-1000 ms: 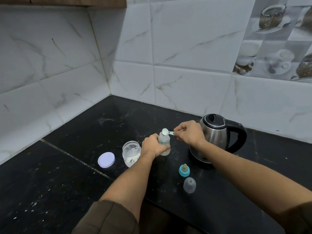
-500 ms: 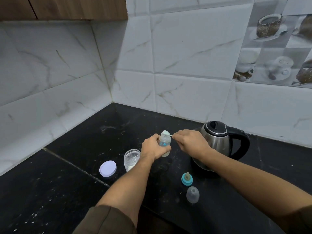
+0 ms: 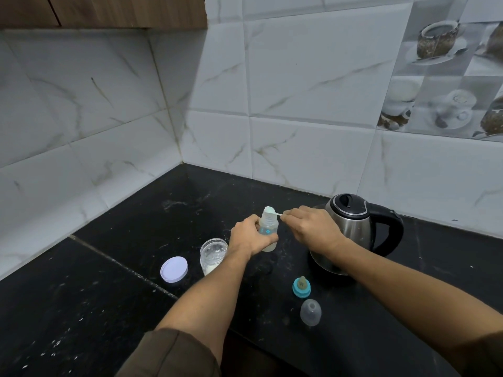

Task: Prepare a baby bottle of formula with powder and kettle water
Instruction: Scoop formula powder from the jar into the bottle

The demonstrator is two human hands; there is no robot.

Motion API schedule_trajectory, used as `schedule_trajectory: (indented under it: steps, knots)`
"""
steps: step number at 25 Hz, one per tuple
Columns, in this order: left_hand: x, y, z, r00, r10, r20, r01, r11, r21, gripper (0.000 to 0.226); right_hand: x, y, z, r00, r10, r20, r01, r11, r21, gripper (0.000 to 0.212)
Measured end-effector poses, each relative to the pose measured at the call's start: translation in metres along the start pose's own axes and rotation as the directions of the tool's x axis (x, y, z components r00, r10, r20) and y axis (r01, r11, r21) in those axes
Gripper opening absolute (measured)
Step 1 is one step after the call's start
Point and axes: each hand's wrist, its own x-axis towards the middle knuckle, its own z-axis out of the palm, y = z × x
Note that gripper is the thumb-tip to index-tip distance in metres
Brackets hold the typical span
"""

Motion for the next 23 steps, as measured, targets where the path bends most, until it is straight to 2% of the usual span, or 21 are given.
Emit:
schedule_trajectory:
  steps: [2,4,7,10,13,16,21,23]
  knots:
    - [-0.001,-0.001,0.000,1.000,-0.002,0.001,0.002,1.000,0.005,0.043,-0.002,0.000,-0.001,0.999,-0.028,0.036,0.028,1.000,-0.012,0.020]
    - [-0.002,-0.001,0.001,1.000,-0.001,0.006,0.001,1.000,0.005,0.042,-0.003,0.000,-0.003,0.998,-0.012,0.067,0.011,1.000,0.012,0.007]
    - [-0.005,-0.005,0.005,0.999,-0.032,0.010,0.032,0.999,-0.010,0.040,0.004,-0.003,-0.011,0.978,0.200,0.057,-0.207,0.962,0.180,0.013]
    - [-0.009,-0.016,0.015,0.997,-0.068,0.044,0.069,0.998,-0.009,0.043,0.014,-0.009,-0.023,0.872,0.460,0.166,-0.489,0.810,0.323,0.012]
    - [-0.013,-0.028,0.025,0.989,-0.081,0.125,0.084,0.996,-0.020,0.045,0.019,-0.010,-0.027,0.733,0.613,0.295,-0.678,0.626,0.386,0.012]
    - [-0.019,-0.037,0.032,0.975,-0.099,0.200,0.102,0.995,-0.007,0.047,0.020,-0.012,-0.024,0.658,0.645,0.388,-0.751,0.525,0.401,0.017]
    - [-0.019,-0.045,0.038,0.965,-0.114,0.237,0.121,0.993,-0.015,0.051,0.021,-0.021,-0.020,0.597,0.636,0.489,-0.802,0.472,0.365,0.014]
    - [-0.018,-0.045,0.037,0.963,-0.122,0.238,0.134,0.990,-0.035,0.062,0.021,-0.022,-0.020,0.576,0.644,0.503,-0.817,0.440,0.373,0.015]
